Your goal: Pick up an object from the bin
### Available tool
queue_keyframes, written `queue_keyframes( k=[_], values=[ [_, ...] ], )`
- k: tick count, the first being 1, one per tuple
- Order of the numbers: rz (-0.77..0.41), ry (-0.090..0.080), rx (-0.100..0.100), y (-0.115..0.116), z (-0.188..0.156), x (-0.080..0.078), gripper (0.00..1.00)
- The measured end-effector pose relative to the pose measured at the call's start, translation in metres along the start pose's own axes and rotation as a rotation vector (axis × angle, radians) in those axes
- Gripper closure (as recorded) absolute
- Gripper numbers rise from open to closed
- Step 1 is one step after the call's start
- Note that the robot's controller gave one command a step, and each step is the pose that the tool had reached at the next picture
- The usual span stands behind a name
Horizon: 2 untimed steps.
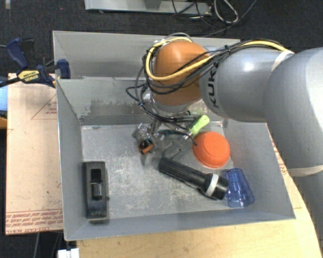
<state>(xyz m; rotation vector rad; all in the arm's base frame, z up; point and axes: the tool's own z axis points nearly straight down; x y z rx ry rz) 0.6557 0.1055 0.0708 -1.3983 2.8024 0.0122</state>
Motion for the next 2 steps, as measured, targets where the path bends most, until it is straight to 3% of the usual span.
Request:
queue_keyframes(
  k=[2],
  values=[
    [0.003, -0.002, -0.001, 0.0003, -0.0043, -0.0003, 1.0]
  ],
)
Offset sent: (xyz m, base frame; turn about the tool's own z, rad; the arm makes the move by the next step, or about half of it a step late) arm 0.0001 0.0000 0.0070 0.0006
